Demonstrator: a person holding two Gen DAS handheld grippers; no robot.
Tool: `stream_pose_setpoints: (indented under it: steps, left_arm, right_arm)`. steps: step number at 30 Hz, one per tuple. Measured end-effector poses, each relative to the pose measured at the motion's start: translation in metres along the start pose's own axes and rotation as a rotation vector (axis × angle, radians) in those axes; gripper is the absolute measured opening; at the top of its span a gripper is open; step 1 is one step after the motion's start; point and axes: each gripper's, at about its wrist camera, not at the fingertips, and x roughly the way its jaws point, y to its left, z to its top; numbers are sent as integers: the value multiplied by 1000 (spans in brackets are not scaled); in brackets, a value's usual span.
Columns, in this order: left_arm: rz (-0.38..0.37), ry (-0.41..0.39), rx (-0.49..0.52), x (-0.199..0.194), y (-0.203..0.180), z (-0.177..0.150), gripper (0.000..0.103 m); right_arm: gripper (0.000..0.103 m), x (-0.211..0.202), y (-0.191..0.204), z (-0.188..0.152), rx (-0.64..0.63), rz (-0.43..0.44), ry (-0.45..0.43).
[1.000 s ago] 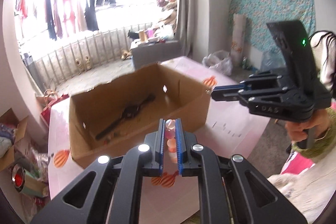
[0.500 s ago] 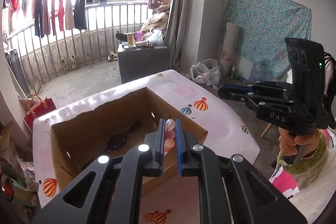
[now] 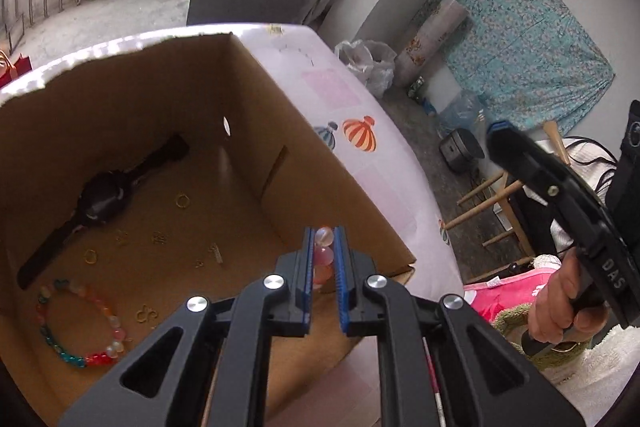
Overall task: Organize jewelry
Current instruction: 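Lift the bracelet with the left gripper while the right gripper carries the earring over the box, then open both grippers over the box releasing the bracelet and the earring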
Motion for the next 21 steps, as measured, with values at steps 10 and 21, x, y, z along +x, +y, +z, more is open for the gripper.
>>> stream_pose_setpoints:
  steps: [10, 21]
  left_arm:
    - [11, 80, -125, 3, 21, -6, 10]
    - [128, -195, -85, -101, 28, -41, 35]
  right_arm:
    - [2, 3, -3, -1, 32, -16, 37]
    - [2, 42, 25, 36, -13, 243, 246]
